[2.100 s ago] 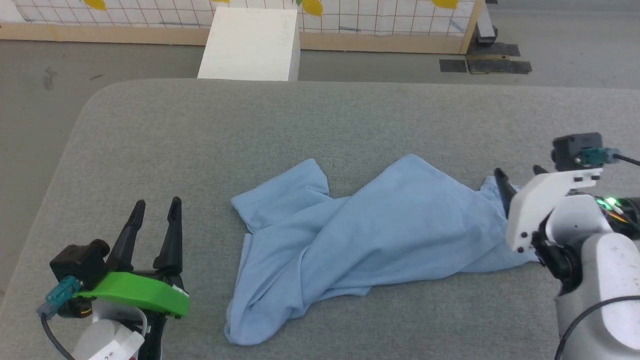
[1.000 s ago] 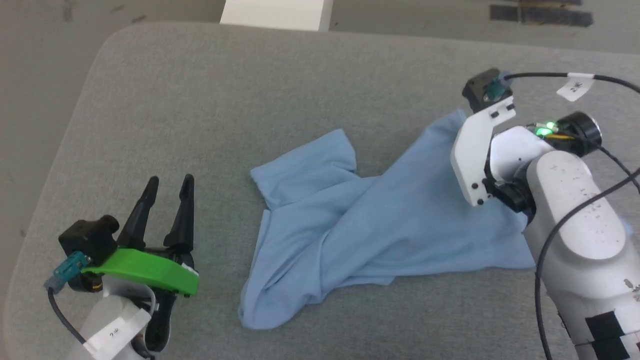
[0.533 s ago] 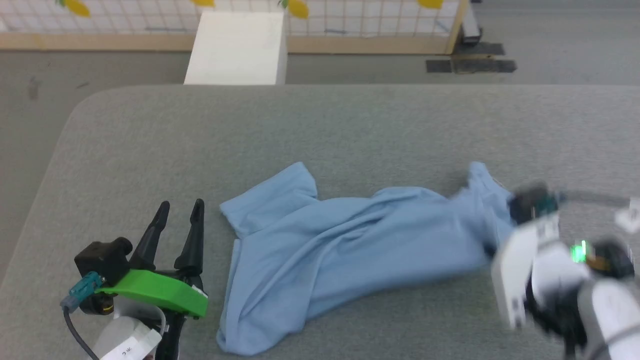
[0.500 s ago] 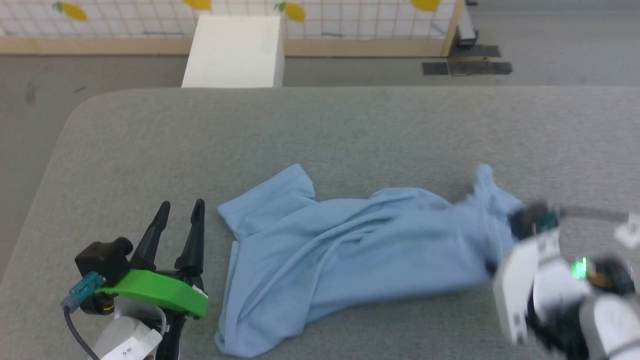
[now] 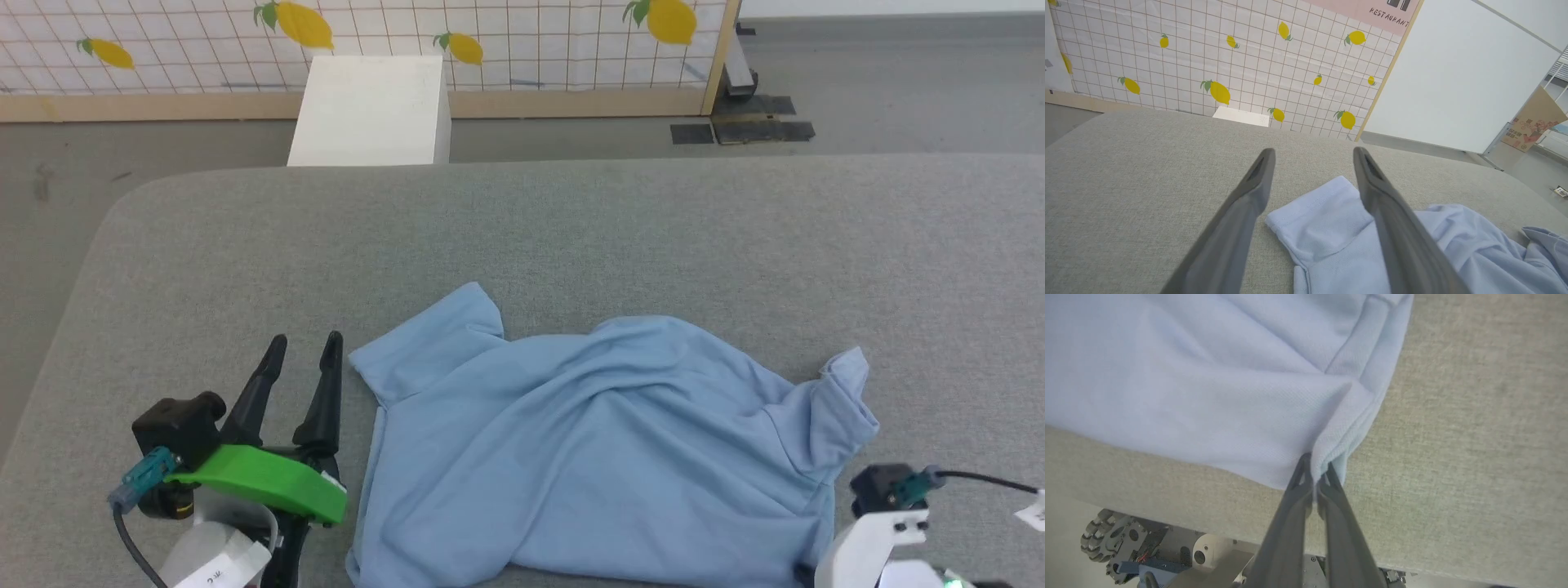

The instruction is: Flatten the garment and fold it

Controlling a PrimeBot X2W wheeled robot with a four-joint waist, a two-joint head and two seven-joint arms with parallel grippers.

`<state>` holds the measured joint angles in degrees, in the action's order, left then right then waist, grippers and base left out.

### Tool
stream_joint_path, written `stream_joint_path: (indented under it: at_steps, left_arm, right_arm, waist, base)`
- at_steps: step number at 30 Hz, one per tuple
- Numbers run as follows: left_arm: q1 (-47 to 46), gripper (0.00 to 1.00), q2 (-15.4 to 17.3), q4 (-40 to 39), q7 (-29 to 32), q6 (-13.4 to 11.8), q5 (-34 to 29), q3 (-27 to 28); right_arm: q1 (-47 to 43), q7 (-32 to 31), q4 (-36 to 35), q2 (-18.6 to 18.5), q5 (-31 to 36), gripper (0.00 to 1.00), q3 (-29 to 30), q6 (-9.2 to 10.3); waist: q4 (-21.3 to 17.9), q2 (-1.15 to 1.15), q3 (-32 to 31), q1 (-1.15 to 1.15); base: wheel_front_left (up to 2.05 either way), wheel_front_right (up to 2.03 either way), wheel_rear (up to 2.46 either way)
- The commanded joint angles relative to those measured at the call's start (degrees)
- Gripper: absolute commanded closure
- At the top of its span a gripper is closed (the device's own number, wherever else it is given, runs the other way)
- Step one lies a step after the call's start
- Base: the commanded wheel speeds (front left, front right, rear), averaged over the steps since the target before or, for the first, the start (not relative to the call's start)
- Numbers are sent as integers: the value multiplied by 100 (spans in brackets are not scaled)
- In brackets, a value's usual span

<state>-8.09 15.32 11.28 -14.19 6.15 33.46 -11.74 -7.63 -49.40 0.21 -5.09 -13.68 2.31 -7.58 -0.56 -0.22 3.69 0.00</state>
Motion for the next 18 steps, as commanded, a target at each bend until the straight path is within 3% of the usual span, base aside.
stream_joint_path:
  at_steps: [1,8,9,14,18]
  left_arm:
    - [82,0,28,8,15,-43,17,7]
    - [137,0,46,-28,39,-99,31,-9]
    - [162,0,55,-39,53,-126,38,-15]
    - [120,0,89,49,269,-216,13,-82]
    - [-602,0,240,430,1190,-324,-104,-315]
  right_arm:
    - [132,206,-94,53,-66,0,52,9]
    - [786,1531,-861,184,-624,0,482,9]
    - [987,2130,-1048,205,-618,0,739,9]
    - [1120,2657,-928,217,-498,0,1081,9]
    - [1153,2799,-766,220,-493,0,1198,9]
  waist:
    - [-5,22,-31,0]
    - [-34,22,-110,0]
    - [-44,22,-138,0]
    - [-57,22,-155,0]
    - [-67,22,-28,0]
  base:
    - [0,0,0]
    - [0,0,0]
    - [0,0,0]
    - [0,0,0]
    - [0,0,0]
